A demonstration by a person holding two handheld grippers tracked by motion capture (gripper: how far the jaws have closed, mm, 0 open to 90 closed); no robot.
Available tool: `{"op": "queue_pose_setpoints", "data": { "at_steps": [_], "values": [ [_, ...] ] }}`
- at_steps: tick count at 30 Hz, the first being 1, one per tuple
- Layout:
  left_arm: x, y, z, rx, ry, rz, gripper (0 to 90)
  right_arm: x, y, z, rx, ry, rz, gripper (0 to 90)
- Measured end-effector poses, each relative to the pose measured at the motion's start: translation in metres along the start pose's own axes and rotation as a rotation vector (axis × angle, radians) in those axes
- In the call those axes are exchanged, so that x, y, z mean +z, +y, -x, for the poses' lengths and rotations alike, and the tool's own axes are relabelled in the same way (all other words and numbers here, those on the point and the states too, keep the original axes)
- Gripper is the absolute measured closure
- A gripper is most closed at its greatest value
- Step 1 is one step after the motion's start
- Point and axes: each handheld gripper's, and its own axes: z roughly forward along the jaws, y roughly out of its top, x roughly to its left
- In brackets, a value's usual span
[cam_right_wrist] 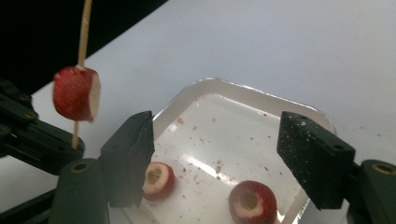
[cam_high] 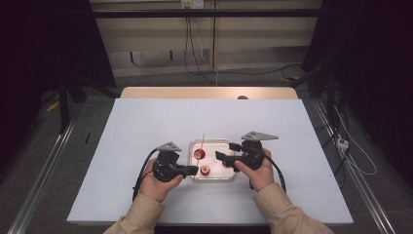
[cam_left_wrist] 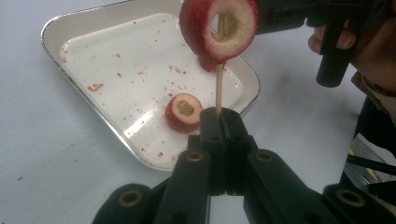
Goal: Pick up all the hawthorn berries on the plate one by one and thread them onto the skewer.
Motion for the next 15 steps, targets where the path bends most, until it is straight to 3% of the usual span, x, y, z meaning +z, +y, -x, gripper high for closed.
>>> {"op": "queue_pose_setpoints", "data": {
  "at_steps": [4, 15],
  "values": [
    [-0.001, 0.0, 0.0, 0.003, -0.003, -0.002, 89.9, 0.002, -0.005, 0.004, -0.016, -0.021, -0.024, 32.7],
    [0.001, -0.001, 0.0, 0.007, 0.006, -0.004, 89.9, 0.001, -0.016, 0.012, -0.076, -0.057, -0.068, 60.5]
  ]
}}
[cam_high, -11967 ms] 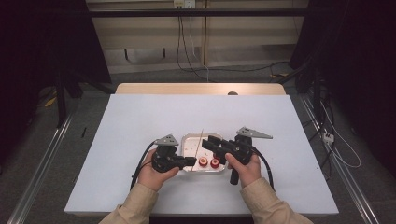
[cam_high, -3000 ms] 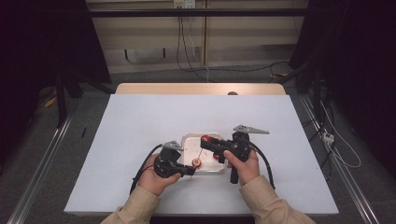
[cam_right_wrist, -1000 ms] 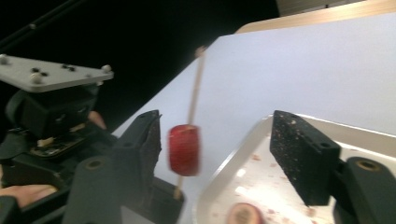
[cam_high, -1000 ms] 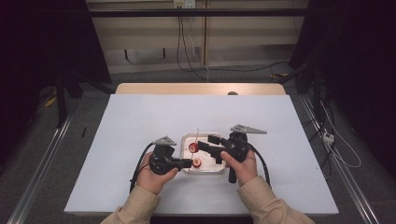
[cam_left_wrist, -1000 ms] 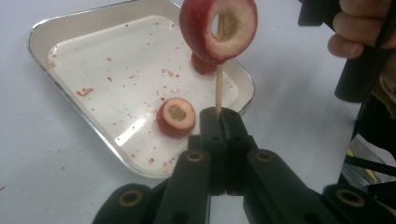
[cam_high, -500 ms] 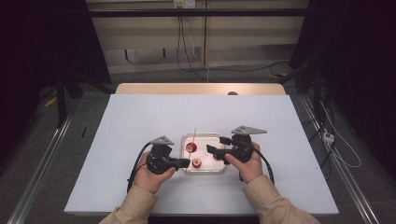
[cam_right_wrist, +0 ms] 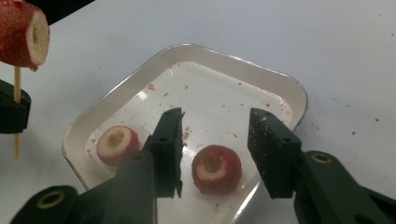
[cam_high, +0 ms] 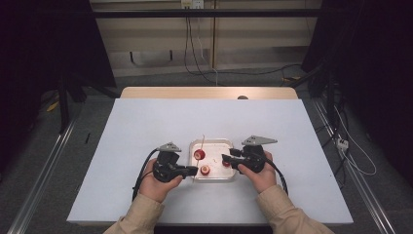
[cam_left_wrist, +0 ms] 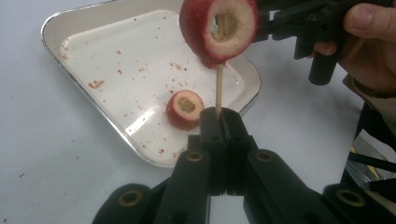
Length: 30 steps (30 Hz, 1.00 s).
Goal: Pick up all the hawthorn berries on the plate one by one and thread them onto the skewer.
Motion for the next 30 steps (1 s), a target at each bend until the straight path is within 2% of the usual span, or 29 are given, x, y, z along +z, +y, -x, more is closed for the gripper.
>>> {"op": "queue_pose_setpoints", "data": {
  "at_steps": [4, 9, 15, 17, 19, 24, 28, 30],
  "values": [
    [0.0, 0.0, 0.0, 0.001, -0.002, -0.004, 89.9, 0.003, -0.005, 0.001, -0.023, -0.001, -0.022, 66.8],
    [0.0, 0.0, 0.0, 0.001, -0.002, -0.001, 89.9, 0.005, -0.007, -0.001, -0.023, -0.005, -0.037, 67.8],
    [0.0, 0.0, 0.001, 0.002, -0.002, -0.001, 89.9, 0.008, -0.009, -0.005, -0.019, 0.021, -0.032, 66.2],
    [0.0, 0.001, 0.001, 0.001, -0.006, -0.002, 89.9, 0.009, -0.01, -0.006, -0.003, 0.036, -0.036, 63.6],
    [-0.001, 0.001, 0.001, -0.001, -0.003, 0.003, 89.9, 0.012, -0.011, -0.006, 0.002, 0.026, -0.043, 56.9],
    [-0.001, 0.001, 0.001, 0.003, -0.006, -0.007, 89.8, 0.016, -0.014, -0.005, 0.042, 0.036, -0.051, 58.0],
    [-0.001, 0.001, 0.001, 0.004, -0.007, -0.006, 89.9, 0.017, -0.015, -0.007, 0.037, 0.045, -0.056, 58.6],
    [-0.001, 0.001, 0.001, 0.003, -0.013, -0.004, 89.9, 0.016, -0.014, -0.006, 0.061, 0.052, -0.04, 57.5]
  ]
}}
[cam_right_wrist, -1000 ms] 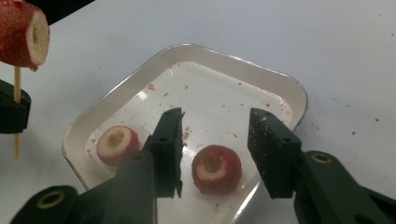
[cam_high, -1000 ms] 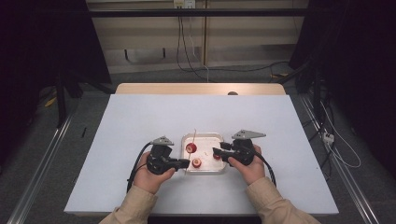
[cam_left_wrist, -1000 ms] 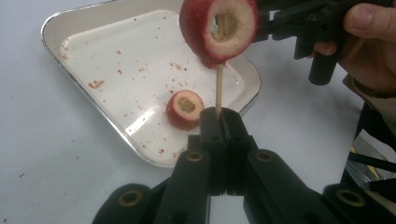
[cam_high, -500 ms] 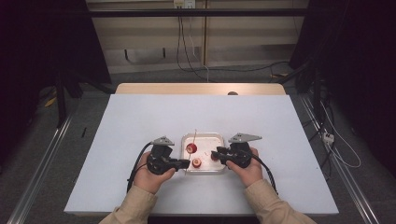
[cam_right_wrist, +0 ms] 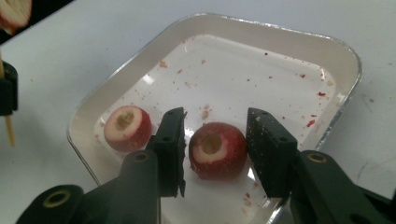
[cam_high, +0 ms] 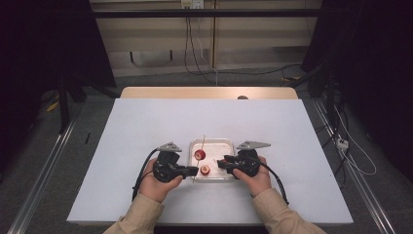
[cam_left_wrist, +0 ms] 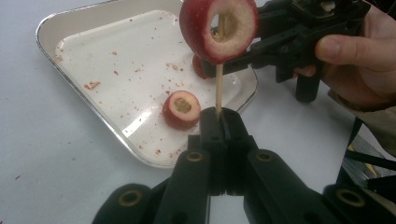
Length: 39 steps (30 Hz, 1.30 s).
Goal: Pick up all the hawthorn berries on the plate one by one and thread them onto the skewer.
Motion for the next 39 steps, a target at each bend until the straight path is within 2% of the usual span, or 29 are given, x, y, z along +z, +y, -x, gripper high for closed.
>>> {"op": "queue_pose_setpoints", "data": {
  "at_steps": [7, 13, 19, 23, 27, 30, 32, 39],
  "values": [
    [0.0, 0.0, 0.0, 0.001, 0.0, 0.001, 89.9, -0.009, 0.005, 0.005, 0.02, -0.004, 0.041, 57.9],
    [0.001, 0.0, 0.0, 0.003, 0.0, -0.006, 89.9, -0.007, 0.004, 0.005, 0.008, -0.004, 0.026, 59.9],
    [0.001, 0.0, 0.0, 0.001, -0.001, -0.005, 89.8, -0.001, 0.0, 0.001, 0.003, -0.003, -0.016, 61.0],
    [0.001, 0.0, 0.0, 0.002, 0.0, -0.005, 89.9, 0.0, 0.0, 0.002, 0.029, 0.023, -0.009, 57.9],
    [0.001, 0.0, 0.0, 0.001, 0.001, -0.003, 89.8, -0.008, 0.004, 0.005, 0.038, 0.011, 0.037, 59.5],
    [0.002, 0.0, 0.001, 0.002, 0.003, -0.001, 89.9, -0.011, 0.004, 0.006, 0.014, -0.004, 0.019, 62.8],
    [0.002, 0.0, 0.001, 0.003, 0.002, -0.001, 89.9, -0.01, 0.002, 0.005, 0.003, 0.001, 0.005, 63.1],
    [0.002, 0.0, 0.001, 0.005, 0.0, -0.007, 89.9, -0.004, 0.0, 0.0, 0.013, 0.033, -0.002, 62.6]
  ]
}}
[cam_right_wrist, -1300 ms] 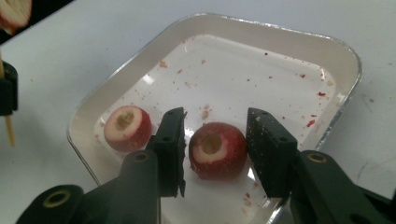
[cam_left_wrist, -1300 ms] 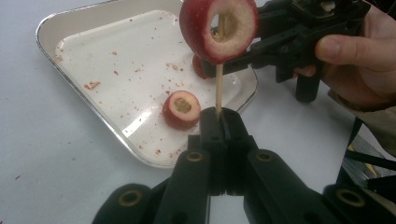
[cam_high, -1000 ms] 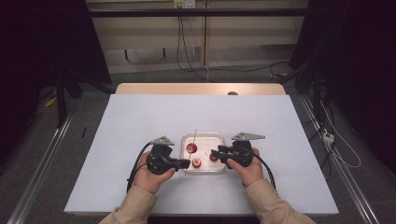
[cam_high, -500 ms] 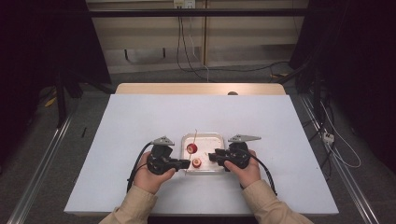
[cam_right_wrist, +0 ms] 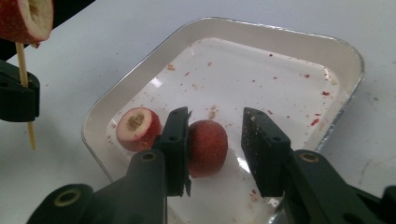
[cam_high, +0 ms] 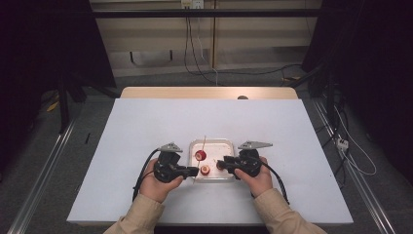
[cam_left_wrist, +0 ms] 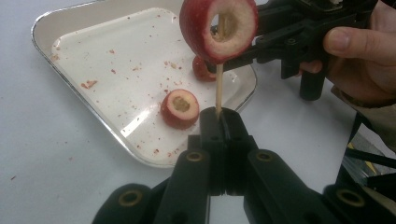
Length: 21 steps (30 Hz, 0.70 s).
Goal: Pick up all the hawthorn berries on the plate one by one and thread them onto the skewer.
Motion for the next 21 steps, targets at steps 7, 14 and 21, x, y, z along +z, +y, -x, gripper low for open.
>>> {"op": "queue_pose_setpoints", "data": {
  "at_steps": [7, 14, 21],
  "values": [
    [0.0, 0.0001, -0.0001, -0.001, 0.0, 0.001, 89.9, 0.0005, -0.0005, -0.0002, 0.016, 0.019, -0.006, 64.5],
    [0.0001, 0.0, 0.0002, 0.001, 0.002, 0.001, 89.8, 0.005, -0.0025, -0.0047, 0.025, 0.054, -0.018, 70.1],
    [0.001, 0.0, 0.0008, 0.0, -0.01, -0.014, 89.8, 0.0016, 0.0004, -0.0017, 0.109, 0.084, 0.023, 72.4]
  ]
}}
